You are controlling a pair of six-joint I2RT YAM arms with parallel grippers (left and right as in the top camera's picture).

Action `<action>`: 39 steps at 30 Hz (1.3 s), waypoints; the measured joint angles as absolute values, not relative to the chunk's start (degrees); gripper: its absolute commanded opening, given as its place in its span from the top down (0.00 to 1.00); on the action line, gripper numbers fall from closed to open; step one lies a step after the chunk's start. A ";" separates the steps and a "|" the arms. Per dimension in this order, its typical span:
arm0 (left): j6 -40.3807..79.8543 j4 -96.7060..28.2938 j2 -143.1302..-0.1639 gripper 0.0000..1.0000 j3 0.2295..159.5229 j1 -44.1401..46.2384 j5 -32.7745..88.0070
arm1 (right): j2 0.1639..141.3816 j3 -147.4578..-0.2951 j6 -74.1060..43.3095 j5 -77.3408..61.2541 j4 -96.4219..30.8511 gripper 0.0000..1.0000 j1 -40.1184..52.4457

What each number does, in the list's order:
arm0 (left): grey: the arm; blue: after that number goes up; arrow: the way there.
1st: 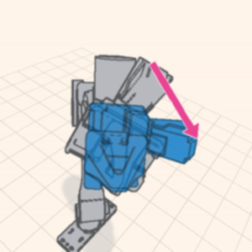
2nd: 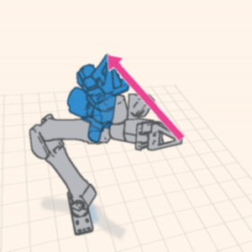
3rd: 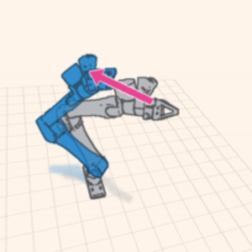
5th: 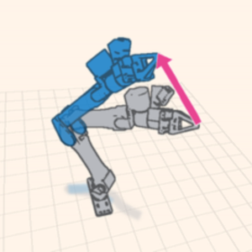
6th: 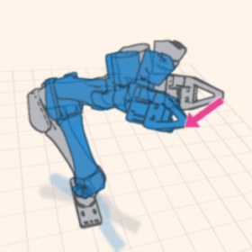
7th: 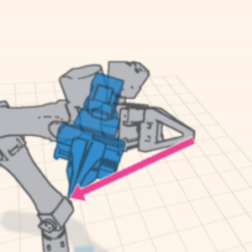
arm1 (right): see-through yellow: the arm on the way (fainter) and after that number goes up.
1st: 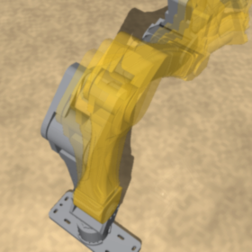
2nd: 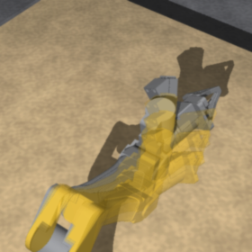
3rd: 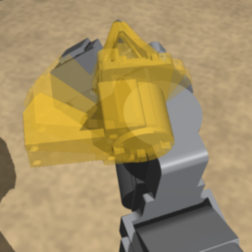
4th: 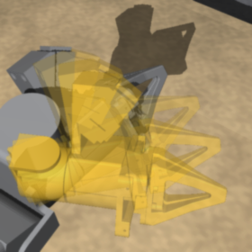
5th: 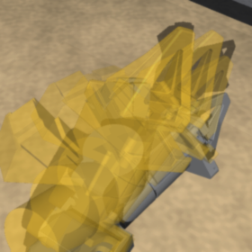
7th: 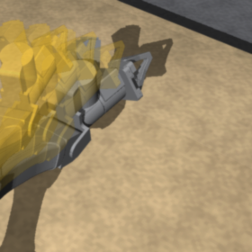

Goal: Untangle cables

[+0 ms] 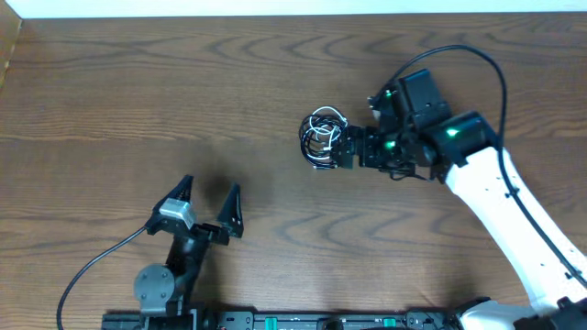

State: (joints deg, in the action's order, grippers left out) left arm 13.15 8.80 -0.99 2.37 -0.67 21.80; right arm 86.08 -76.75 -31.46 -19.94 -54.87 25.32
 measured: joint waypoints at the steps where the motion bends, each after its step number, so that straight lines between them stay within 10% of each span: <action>1: 13.37 8.67 -1.39 0.03 3.73 -0.73 22.85 | 86.26 -76.75 -31.57 -19.64 -54.87 0.01 25.43; 16: -1.26 -49.95 -57.56 0.03 64.55 -2.22 38.72 | 87.92 -76.66 -32.64 -14.11 -49.30 0.01 25.43; 24: 0.69 -54.96 -83.83 0.03 73.65 -2.22 52.05 | 91.22 -76.66 -32.75 -13.82 -43.83 0.01 25.43; 29: 1.72 -56.62 -91.61 0.03 73.63 -2.22 54.00 | 96.60 -76.66 -33.85 -14.00 -38.48 0.32 25.43; 39: 1.93 -56.55 -95.94 0.03 73.63 -0.49 52.18 | 106.15 -76.66 -38.06 -15.81 -29.17 0.46 25.43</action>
State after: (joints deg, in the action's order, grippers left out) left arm 1.93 -56.55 -95.94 73.63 -0.49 52.18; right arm 106.15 -76.66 -38.06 -15.81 -29.17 25.43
